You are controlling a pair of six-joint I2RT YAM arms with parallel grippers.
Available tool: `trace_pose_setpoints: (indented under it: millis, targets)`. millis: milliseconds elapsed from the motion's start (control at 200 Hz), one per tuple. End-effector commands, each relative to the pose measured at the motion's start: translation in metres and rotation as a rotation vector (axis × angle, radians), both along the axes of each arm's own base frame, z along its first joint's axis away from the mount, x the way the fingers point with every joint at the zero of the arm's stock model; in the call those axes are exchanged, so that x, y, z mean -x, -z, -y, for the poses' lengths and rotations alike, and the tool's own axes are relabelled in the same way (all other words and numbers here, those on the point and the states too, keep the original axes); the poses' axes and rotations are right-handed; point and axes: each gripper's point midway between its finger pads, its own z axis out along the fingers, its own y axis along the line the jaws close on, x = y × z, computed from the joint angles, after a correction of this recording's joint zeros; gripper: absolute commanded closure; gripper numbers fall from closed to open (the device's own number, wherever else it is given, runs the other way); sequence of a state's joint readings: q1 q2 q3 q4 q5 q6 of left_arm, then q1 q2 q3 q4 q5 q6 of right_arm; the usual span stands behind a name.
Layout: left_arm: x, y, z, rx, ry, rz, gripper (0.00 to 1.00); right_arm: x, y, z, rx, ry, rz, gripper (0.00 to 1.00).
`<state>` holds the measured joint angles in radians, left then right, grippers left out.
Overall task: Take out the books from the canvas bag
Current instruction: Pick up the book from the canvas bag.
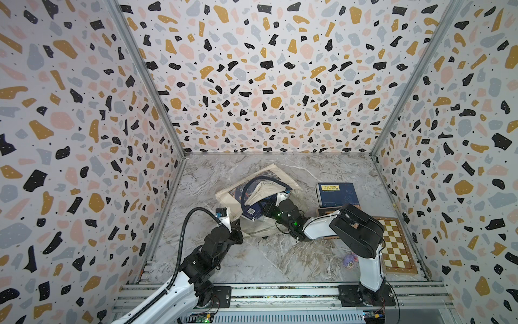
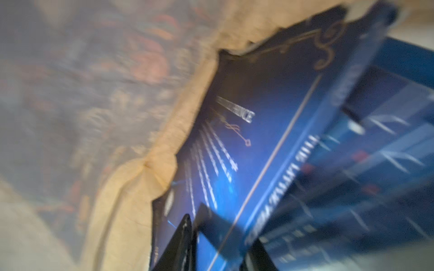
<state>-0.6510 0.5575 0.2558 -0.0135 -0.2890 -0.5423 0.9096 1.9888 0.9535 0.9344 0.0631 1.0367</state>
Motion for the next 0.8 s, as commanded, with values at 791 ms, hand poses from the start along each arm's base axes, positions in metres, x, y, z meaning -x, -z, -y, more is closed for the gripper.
trace_pose_setpoints:
  millis: [791]
  targets:
    - [-0.005, -0.016, -0.001, 0.024, -0.022, 0.049, 1.00, 0.023, -0.081, -0.016, -0.077, -0.143, 0.179, 1.00]
